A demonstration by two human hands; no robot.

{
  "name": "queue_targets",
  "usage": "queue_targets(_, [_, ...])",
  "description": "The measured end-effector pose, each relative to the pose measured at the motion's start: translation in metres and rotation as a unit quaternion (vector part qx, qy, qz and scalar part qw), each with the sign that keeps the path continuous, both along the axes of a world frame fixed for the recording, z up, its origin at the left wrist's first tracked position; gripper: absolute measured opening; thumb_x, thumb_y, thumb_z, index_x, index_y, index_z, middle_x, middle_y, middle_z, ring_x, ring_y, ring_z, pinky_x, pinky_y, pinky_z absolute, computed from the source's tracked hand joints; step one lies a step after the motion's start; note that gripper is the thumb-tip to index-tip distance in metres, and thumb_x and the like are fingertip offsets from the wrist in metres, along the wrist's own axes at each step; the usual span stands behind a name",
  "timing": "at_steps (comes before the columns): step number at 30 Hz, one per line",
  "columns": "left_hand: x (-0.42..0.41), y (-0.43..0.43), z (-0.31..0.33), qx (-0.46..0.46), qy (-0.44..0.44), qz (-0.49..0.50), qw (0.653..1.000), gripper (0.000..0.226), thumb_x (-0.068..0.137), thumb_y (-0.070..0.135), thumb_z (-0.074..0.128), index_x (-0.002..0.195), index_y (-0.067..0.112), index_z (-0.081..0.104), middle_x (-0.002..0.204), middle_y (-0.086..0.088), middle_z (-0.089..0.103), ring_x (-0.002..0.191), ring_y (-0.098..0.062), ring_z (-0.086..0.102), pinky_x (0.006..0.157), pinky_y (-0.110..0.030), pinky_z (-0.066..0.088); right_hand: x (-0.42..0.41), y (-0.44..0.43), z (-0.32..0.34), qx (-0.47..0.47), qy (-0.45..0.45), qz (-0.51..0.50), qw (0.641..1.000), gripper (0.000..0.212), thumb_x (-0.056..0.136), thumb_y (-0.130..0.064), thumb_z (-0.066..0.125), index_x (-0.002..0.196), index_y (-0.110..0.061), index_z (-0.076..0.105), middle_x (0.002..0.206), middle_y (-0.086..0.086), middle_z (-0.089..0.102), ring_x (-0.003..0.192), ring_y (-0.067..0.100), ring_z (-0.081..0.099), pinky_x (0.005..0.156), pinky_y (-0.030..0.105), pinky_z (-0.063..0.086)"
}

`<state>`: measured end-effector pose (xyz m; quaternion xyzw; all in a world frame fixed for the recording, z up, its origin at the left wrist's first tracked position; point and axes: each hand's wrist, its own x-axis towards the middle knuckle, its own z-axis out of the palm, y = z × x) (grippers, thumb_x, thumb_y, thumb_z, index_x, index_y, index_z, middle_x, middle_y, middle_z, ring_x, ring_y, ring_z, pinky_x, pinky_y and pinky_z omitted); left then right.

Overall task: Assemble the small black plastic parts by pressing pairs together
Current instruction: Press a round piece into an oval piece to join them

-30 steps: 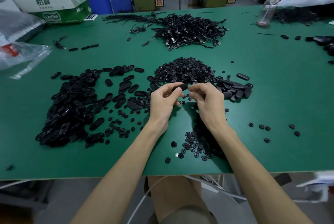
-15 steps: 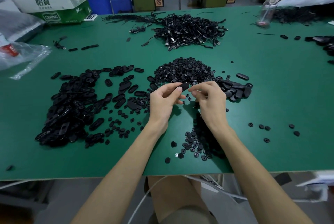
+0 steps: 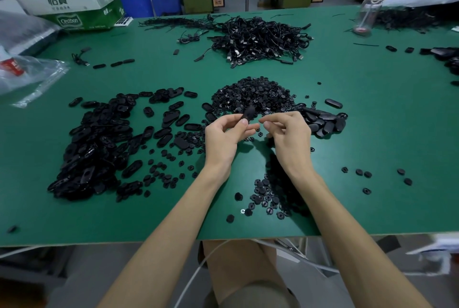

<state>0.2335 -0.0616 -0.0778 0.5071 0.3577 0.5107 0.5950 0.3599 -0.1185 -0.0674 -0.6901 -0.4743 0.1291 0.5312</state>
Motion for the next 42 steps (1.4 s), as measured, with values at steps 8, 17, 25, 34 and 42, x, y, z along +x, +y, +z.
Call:
queue_targets(8, [0.0006,0.0003,0.0012,0.009,0.031,-0.006,0.999,0.01,0.1,0.004,0.064,0.11,0.002,0.065,0.098,-0.014,0.073,0.086,-0.025,0.079,0.078,-0.026,0.061,0.0006,0.0028,0.0,-0.007,0.008,0.012,1.0,0.014,0.101,-0.013,0.064,0.101,-0.018,0.076,0.11,0.002,0.055,0.09,0.015,0.066,0.08,0.013,0.049])
queue_targets(17, [-0.0001,-0.0009,0.0012,0.016,0.047,-0.005,0.999,0.006,0.098,0.008,0.069,0.099,0.014,0.069,0.078,-0.002,0.077,0.079,-0.024,0.077,0.073,-0.027,0.061,-0.0011,0.0016,-0.0001,0.029,0.031,0.019,0.999,0.008,0.097,-0.013,0.069,0.098,-0.019,0.074,0.089,-0.01,0.07,0.082,0.002,0.063,0.073,0.012,0.045])
queue_targets(25, [0.001,-0.0001,-0.0012,0.022,0.074,-0.004,0.997,0.015,0.098,0.009,0.069,0.112,0.004,0.068,0.085,-0.008,0.076,0.074,-0.02,0.076,0.07,-0.025,0.059,-0.0003,0.0011,0.0009,0.054,0.11,0.04,0.992,0.012,0.095,-0.009,0.07,0.096,-0.019,0.077,0.086,-0.005,0.075,0.081,0.01,0.068,0.071,0.024,0.054])
queue_targets(34, [0.0018,0.0014,-0.0027,0.035,0.098,-0.019,0.994,0.011,0.098,0.007,0.069,0.109,0.005,0.069,0.079,-0.006,0.075,0.07,-0.018,0.073,0.068,-0.026,0.059,0.0016,0.0029,-0.0012,0.053,0.176,0.048,0.982,0.011,0.096,-0.009,0.068,0.097,-0.017,0.075,0.089,-0.002,0.077,0.077,0.013,0.072,0.063,0.021,0.05])
queue_targets(42, [0.002,0.0018,-0.0041,0.041,0.11,-0.032,0.993,0.013,0.098,0.008,0.069,0.11,0.004,0.071,0.086,-0.006,0.076,0.074,-0.019,0.074,0.068,-0.025,0.057,0.0,0.0015,0.0015,0.048,0.103,0.035,0.993,0.007,0.095,-0.013,0.072,0.099,-0.013,0.078,0.09,-0.004,0.076,0.081,0.008,0.067,0.079,0.024,0.054])
